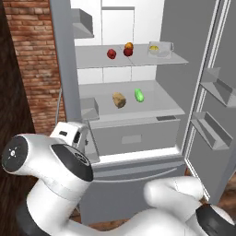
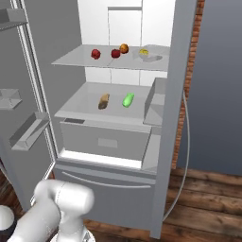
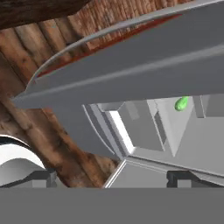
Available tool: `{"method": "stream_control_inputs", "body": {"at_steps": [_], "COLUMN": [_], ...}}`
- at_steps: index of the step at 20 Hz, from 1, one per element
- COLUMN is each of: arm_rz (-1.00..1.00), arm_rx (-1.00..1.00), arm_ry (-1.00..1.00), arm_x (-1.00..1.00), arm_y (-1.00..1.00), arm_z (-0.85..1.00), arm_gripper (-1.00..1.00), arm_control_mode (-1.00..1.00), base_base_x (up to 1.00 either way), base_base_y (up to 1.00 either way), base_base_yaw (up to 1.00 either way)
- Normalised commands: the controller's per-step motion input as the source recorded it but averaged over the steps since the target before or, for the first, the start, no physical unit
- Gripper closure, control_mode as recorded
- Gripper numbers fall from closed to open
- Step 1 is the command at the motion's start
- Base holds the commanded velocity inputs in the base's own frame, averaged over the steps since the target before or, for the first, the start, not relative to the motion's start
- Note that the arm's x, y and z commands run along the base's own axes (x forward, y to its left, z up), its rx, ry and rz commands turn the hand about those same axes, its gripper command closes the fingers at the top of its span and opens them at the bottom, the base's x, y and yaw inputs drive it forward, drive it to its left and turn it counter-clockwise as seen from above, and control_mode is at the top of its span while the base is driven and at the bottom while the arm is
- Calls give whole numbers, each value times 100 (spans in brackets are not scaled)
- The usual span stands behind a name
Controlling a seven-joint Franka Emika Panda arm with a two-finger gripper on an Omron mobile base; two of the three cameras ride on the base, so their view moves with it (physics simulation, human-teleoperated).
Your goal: Place the tupperware on the top shelf of the fridge. Make space for the tupperware among the existing items by rearranging them on the shelves if needed. Close the fridge door when finished.
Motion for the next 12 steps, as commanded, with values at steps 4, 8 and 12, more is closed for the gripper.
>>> {"method": "stream_control_inputs", "body": {"at_steps": [4,8,12], "arm_rz": [1,0,0], "arm_rx": [-27,-25,-23], "arm_ry": [1,4,3], "arm_x": [51,64,61], "arm_y": [98,91,77], "arm_z": [-27,-35,-38], "arm_gripper": [-100,-100,-100], "arm_control_mode": [-100,-100,-100], "base_base_x": [0,0,0], "base_base_y": [0,0,0], "base_base_yaw": [0,0,0]}}
